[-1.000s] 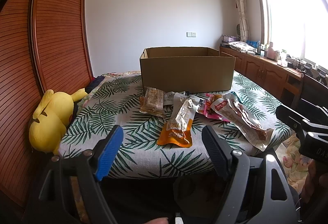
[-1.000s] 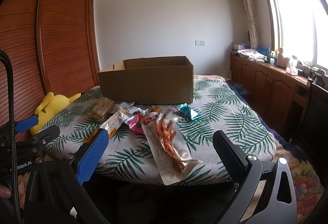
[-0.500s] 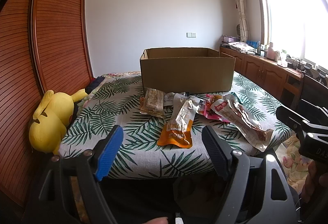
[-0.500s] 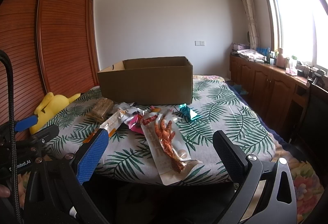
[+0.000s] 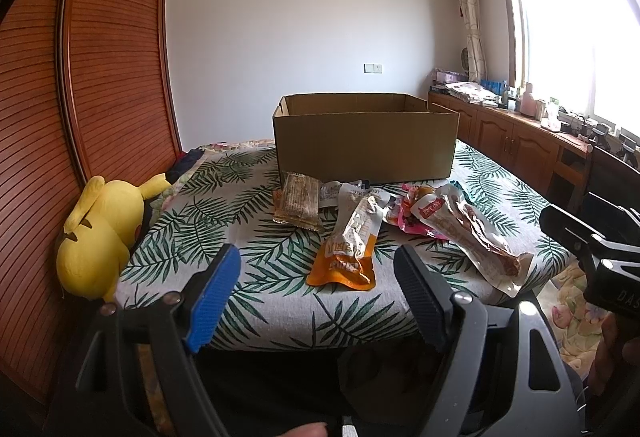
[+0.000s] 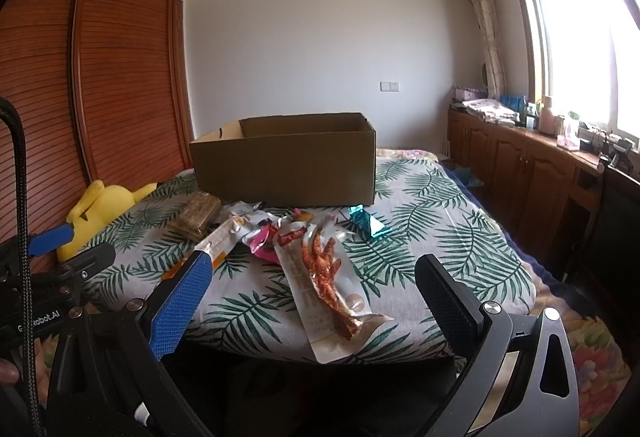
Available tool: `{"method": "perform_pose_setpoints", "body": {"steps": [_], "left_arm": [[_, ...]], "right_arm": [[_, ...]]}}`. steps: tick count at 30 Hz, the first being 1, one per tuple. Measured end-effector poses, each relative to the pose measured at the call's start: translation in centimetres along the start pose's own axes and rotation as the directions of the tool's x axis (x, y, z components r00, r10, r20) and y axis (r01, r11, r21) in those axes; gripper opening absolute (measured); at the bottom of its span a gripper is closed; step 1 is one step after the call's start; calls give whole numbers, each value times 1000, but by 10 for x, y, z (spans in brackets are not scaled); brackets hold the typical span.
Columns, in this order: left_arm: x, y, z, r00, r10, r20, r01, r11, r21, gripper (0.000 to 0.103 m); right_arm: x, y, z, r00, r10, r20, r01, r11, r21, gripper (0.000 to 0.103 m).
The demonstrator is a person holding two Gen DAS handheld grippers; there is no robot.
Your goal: Organize snacks
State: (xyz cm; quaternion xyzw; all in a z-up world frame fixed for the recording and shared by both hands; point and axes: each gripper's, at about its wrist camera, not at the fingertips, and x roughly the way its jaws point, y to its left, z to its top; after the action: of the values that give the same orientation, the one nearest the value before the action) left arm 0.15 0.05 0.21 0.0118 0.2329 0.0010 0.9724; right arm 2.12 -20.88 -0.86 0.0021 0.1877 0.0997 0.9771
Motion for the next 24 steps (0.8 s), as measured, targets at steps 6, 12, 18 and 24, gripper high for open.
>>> {"method": "perform_pose_setpoints", "body": {"steps": [6,12,18,24], "left_arm": [[2,0,-1,1000,-6,-6,6,1000,4,80],[11,-3,-3,999,-16,-33,16,1000,11,80],[27,-10,-5,996,-40,-74,43,998,38,80],[53,-18,-6,989,-74,-126,83,994,73,80]], "right_arm": [[1,1,-1,1000,-2,-6,2,1000,0,103],[6,-2,-4,1000,-4,-18,4,1000,-5,103],[17,-9,-8,999,-7,-38,7,1000,-17,103],[39,-18,-9,997,-2,-74,-1,999,-40,103]]}}
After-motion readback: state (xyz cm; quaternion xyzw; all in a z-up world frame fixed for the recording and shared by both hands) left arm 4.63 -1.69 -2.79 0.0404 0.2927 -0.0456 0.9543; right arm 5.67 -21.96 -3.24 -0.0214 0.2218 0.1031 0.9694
